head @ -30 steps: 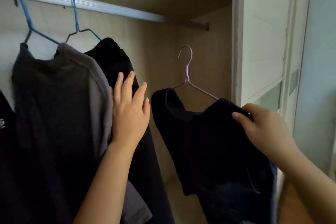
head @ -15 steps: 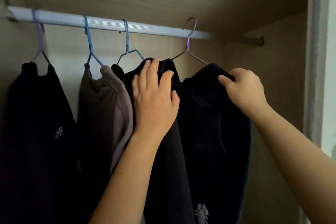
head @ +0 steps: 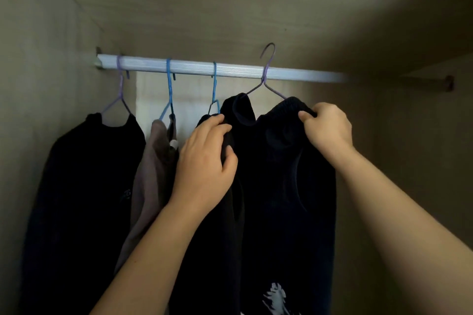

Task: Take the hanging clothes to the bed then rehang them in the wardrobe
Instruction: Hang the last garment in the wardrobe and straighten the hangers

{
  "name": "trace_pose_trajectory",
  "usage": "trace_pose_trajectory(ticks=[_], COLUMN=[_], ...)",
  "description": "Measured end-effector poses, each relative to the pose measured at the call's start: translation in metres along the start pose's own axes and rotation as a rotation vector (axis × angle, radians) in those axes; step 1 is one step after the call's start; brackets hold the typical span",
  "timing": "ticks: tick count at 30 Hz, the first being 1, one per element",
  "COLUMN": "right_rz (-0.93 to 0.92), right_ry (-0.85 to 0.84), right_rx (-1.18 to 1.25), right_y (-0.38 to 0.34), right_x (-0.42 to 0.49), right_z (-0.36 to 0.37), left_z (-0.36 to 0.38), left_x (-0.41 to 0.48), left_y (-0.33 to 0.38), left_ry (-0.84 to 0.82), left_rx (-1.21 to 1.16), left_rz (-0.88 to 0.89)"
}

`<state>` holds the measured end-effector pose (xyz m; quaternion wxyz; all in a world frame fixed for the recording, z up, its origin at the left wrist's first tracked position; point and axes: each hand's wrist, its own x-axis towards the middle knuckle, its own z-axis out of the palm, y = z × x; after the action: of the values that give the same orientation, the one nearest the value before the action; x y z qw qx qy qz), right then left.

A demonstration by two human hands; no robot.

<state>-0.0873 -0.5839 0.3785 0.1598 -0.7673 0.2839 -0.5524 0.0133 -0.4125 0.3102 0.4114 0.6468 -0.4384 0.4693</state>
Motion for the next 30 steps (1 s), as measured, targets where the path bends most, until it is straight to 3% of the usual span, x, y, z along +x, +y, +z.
trace_pose_trajectory(ticks=[14,22,30], right_rz=[-0.023,0.017,0.011], right_ry=[-0.128,-0.093,-0.258], right_rx=[-0.048,-0.054,0.013], right_y=[0.007,0.016,0.014], right_x=[-0.015,-0.022,-0.037], right_z=[0.012,0.011,0.021], left_z=[0.005,0.004,0.004], left_x=[-0.018,-0.022,-0.028], left_y=[-0.008,-0.008,-0.003], left_ry=[0.014,-0.011,-0.044], left_rx=[-0.016,-0.02,-0.017], left_rz=[0.017,-0.007,-0.041])
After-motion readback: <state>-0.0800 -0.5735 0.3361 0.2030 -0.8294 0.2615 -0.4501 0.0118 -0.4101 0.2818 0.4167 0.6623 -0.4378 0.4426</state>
